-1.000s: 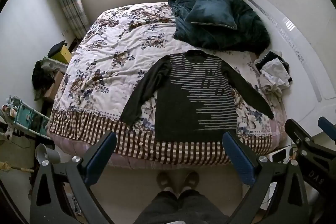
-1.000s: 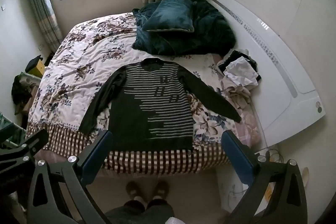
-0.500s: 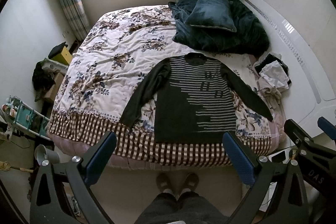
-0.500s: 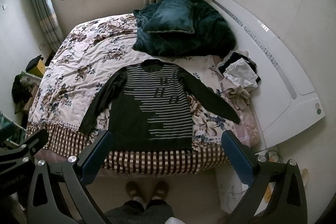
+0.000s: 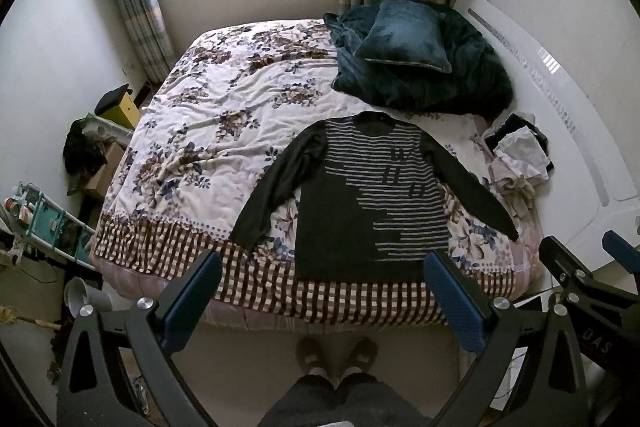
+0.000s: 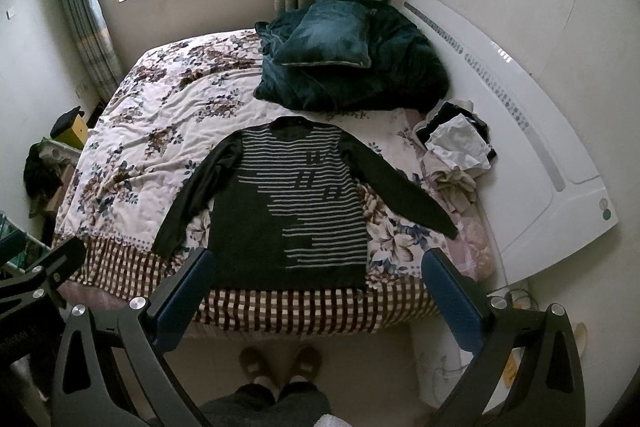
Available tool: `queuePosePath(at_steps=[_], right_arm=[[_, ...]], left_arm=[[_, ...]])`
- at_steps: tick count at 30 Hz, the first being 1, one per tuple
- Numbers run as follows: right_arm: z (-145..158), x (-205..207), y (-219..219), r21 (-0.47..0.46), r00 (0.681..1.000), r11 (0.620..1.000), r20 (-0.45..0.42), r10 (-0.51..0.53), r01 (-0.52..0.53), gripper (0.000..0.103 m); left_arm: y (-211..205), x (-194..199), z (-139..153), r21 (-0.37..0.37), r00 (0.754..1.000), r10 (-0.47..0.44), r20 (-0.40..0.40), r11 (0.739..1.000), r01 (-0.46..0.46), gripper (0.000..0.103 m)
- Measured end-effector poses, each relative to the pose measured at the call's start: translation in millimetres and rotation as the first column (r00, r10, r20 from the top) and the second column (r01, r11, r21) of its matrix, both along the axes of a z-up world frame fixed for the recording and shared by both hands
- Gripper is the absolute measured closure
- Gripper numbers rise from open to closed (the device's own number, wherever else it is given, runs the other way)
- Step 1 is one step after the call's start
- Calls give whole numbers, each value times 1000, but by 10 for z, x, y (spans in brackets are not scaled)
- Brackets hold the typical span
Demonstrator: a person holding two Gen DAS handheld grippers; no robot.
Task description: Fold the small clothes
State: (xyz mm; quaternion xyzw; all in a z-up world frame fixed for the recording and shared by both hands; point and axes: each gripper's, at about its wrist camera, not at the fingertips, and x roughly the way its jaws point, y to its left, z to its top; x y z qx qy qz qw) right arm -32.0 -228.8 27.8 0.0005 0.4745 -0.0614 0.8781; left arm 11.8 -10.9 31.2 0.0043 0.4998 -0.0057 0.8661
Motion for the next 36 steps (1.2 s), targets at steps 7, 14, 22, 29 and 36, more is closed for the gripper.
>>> queuePosePath(at_steps=[7,14,22,29,36], right_arm=[[9,19,35,-5,1000,1000,11,4,-4,0],[17,35,73,-9,1000,1000,16,4,-4,0],[29,40,99,-12,1000,1000,21,4,-3,0],[41,33,90,-10,1000,1000,22,0,0,0],[47,67,64,-7,1000,1000,26,-6,6,0]], left_arm=[[0,-2,3,0,1000,2,6,1000,-2,0],[19,0,8,-1,1000,1,12,1000,-1,0],[34,-27,8,-4,1000,2,16,1000,-2,0],[28,-18,20,-3,1000,-1,19,1000,1,0],[7,39,64,-6,1000,1,25,1000,-1,0]])
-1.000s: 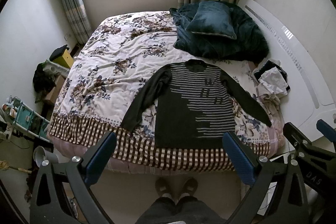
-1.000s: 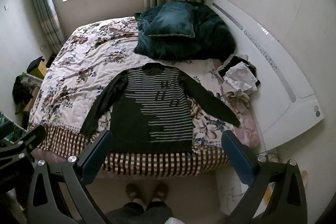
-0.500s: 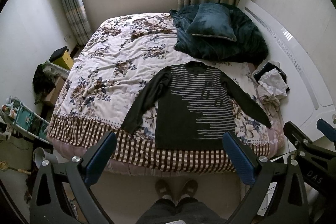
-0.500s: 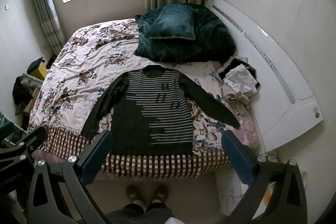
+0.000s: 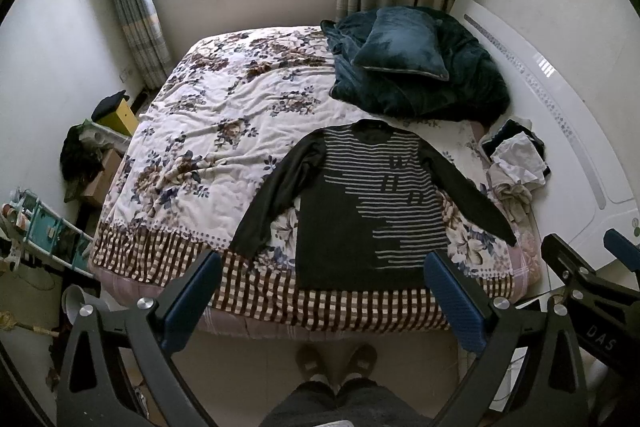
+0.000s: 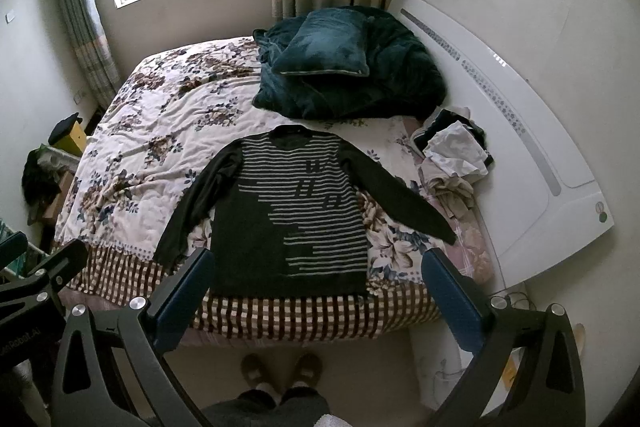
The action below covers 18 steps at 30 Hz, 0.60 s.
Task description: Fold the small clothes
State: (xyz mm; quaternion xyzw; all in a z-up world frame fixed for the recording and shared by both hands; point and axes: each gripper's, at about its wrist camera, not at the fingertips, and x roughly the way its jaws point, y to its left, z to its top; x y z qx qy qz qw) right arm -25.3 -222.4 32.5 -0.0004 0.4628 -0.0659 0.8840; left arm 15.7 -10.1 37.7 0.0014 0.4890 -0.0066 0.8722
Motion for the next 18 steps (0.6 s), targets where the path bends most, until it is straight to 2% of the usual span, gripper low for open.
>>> queuePosePath(at_steps=[4,10,14,15,18], right_arm=[[-19,8,3,-2,1000,1000,-2,-5,5,0],[-133,172,-25,11,999,999,-5,-40,40,0],[-419,421,-205,49,993,992,-10,-119,120,0],[-520,491,-287,59,989,987,-14,-150,150,0],[-858,694,-607,84,969,965,-16,-248,249,0]], left_arm=[[-20,15,15,-2,1000,-3,-4,1000,3,0],[-104,367,-54,22,1000,-3,9,1000,3,0],[-140,797,-342,48,999,1,45,999,-3,0],[-126,796,-420,52,999,2,49,999,-4,0],[-245,1110,-835,71,999,-6,46,997,3,0]])
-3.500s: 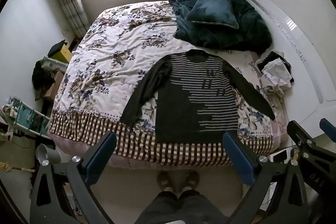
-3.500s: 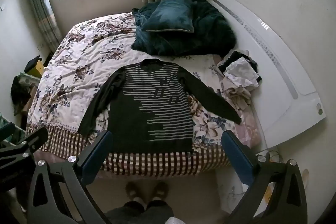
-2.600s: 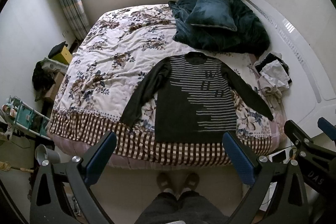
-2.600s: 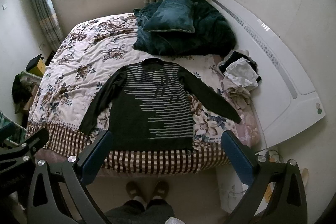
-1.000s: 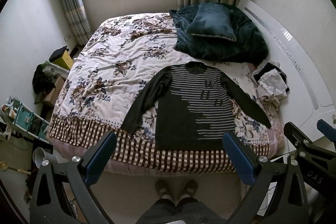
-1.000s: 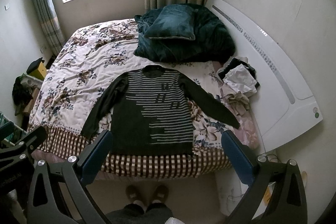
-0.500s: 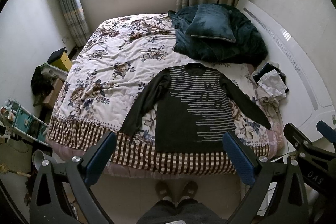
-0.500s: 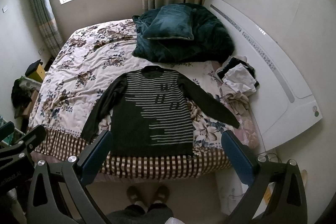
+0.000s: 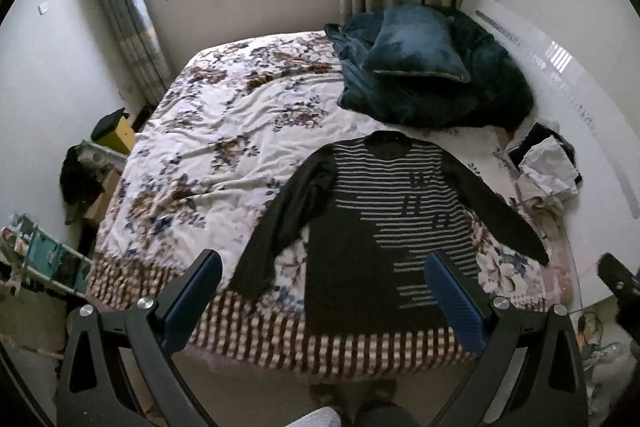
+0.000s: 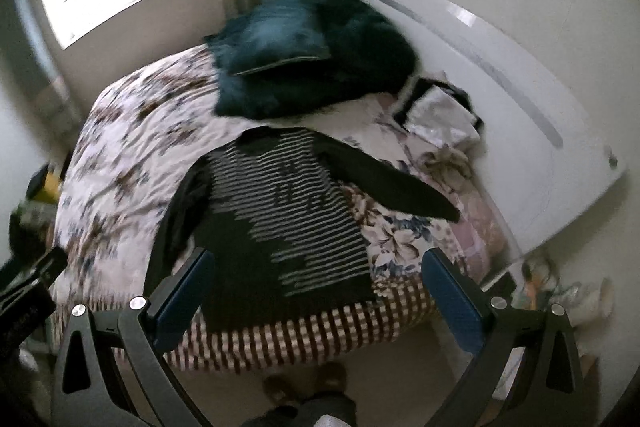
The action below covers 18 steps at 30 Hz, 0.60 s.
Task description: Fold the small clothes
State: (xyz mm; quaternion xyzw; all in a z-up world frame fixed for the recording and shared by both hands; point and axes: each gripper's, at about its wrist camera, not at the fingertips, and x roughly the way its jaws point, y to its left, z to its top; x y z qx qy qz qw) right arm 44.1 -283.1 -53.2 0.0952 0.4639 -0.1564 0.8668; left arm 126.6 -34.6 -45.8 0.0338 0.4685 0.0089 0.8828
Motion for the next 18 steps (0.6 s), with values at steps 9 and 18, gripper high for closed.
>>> queuePosePath(at_steps=[9,18], right_arm=[[-1669,652,-1749,68,934,934,-104,-342,350,0],[-4188,1034,-3953,286,708,648,-323,-629,706,8]], left_arm=[[-749,1008,-1301,52,989,29,-142,998,-21,0],[-1484,2035,-2981,117,940,145,-308,987,-114,0]])
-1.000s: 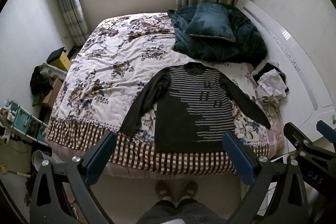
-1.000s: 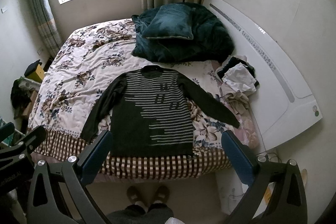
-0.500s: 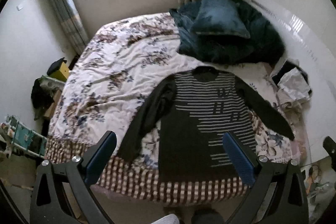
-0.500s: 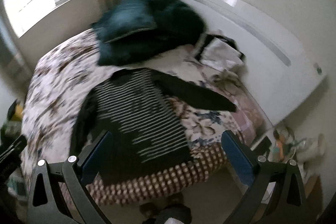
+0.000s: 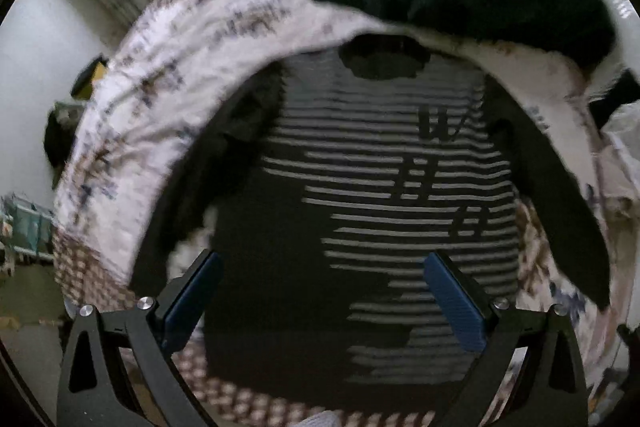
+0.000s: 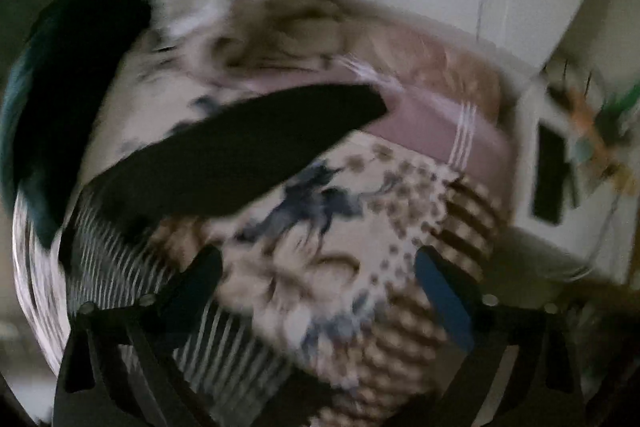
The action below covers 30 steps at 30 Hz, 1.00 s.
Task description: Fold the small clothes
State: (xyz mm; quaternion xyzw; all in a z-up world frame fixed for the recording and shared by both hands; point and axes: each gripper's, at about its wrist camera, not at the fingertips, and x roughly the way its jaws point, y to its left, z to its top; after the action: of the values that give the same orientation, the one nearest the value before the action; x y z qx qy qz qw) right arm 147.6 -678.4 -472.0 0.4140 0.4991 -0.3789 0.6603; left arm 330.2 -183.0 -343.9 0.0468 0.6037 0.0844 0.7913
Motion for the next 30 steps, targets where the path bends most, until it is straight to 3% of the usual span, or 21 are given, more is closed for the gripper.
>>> queuePosePath(at_steps=[1,4,8,12,13,14,16,20,24,28,30], right_arm=[[-310,0,-246,47,998,997,18,-67,67,9],[-848,-49,-629,109,978,975,57,-199,193,14],[-1319,-9,-937,171,941,943,139,-309,285,24],[-1614,143,-1175,179,908,930,220,-356,321,36],[-1621,184,-1204,161,907,934,233,-349,318,49],[-1625,260,-1231,133,914,941,231,-334,311,69],[-1579,389,-1236,78,926,950,212,-312,302,94],[-1240,686,-1133,-24,952,974,218,-216,227,95],[-631,1100,-808,-127,965,989,260,-44,79,95],[-13,1607,-251,-183,941,979,306,146,-93,95],[299,1956,182,-204,906,957,330,265,-206,95]], left_arm=[[-59,71,-180,4,1000,9,-23,1000,-9,0],[-226,279,-720,17,996,31,-80,999,-30,0],[-486,524,-1307,14,987,40,-158,999,-39,0],[-665,687,-1538,16,987,35,-160,999,-32,0],[-688,711,-1564,19,987,32,-154,999,-30,0],[-692,728,-1578,22,989,31,-147,999,-28,0],[-682,769,-1586,22,991,34,-126,999,-31,0],[-551,862,-1565,40,996,58,-68,998,-55,0],[-292,945,-1542,56,996,88,-20,995,-86,0],[103,915,-1472,56,992,128,7,990,-128,0],[380,865,-1400,56,987,160,23,985,-161,0]])
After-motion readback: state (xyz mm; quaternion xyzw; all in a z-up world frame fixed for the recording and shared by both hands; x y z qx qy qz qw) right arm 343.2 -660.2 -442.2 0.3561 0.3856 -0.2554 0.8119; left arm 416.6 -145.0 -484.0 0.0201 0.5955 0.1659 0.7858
